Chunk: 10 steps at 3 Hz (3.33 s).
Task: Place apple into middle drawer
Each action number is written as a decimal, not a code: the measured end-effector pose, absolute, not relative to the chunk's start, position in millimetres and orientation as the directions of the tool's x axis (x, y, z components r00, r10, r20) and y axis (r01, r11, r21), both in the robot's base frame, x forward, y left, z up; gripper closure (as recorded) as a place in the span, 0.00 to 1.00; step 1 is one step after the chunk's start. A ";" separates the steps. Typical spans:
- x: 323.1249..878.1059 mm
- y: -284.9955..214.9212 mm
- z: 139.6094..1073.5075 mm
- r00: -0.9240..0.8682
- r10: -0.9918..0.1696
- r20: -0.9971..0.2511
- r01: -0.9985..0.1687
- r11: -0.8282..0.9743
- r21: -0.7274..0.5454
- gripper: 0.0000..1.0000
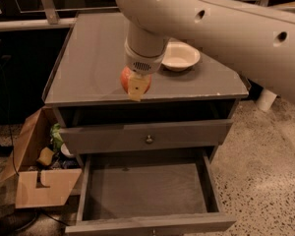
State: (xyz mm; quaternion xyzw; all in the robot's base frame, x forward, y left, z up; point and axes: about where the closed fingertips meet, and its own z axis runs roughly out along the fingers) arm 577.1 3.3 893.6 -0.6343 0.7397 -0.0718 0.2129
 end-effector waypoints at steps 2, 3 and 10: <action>555.7 -2.2 866.6 -0.138 -0.966 -0.219 -0.919 0.207 -0.336 1.00; 514.3 -8.6 818.7 -0.196 -0.957 -0.214 -0.935 0.248 -0.253 1.00; 457.5 -12.2 652.2 -0.364 -0.918 -0.160 -0.931 0.362 0.042 1.00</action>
Offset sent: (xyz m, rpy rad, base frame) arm -0.0682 -0.0165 -0.0870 0.0040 0.1459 -0.0770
